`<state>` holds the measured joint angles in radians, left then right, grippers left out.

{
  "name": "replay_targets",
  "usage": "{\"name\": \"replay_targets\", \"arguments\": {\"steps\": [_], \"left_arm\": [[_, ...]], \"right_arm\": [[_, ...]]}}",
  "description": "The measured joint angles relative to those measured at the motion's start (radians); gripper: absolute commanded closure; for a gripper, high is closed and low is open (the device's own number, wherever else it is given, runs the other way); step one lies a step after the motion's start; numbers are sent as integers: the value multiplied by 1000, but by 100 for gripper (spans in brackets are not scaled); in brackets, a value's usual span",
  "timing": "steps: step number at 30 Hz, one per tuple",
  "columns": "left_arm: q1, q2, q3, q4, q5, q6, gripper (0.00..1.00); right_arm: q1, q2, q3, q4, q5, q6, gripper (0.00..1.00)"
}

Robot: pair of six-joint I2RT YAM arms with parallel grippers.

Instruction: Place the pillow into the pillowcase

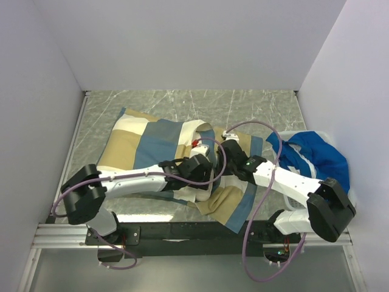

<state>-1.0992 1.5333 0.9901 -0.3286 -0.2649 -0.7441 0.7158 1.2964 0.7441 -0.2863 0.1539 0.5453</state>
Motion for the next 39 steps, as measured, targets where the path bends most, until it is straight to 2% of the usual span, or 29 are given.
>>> {"name": "replay_targets", "arguments": {"steps": [1,2,4,5,6,10,14,19,27,30,33,34,36,39], "left_arm": [[-3,20,14,-12,-21,0,43],[-6,43,27,-24,-49,0,57],[-10,64,32,-33,-77,2,75],[-10,78,37,-37,-95,2,92],[-9,93,42,-39,-107,1,99],[2,129,69,-29,-125,4,99],[51,121,66,11,-73,0,99],[120,103,59,54,24,1,99],[141,95,32,104,72,2,99],[147,87,14,127,89,0,99],[152,85,11,134,100,-1,99],[153,85,11,135,103,-1,99],[154,85,11,135,108,-1,99],[156,77,4,140,114,-5,99]], "right_arm": [[0,1,-8,2,8,2,93],[0,1,-18,4,16,8,99],[0,-4,-33,5,27,16,100],[0,-12,-41,1,34,19,100],[0,-20,-44,-2,38,19,100],[0,-96,-45,-35,45,17,100],[0,-204,-47,-60,42,8,99],[0,-279,-46,-90,35,-8,73],[38,-278,-45,-118,45,4,64],[53,-270,-45,-115,45,16,57],[55,-220,-45,-93,60,27,45],[55,-192,-45,-85,70,32,38],[54,-129,-45,-71,89,45,32],[43,-45,-45,-40,91,55,32]]}}
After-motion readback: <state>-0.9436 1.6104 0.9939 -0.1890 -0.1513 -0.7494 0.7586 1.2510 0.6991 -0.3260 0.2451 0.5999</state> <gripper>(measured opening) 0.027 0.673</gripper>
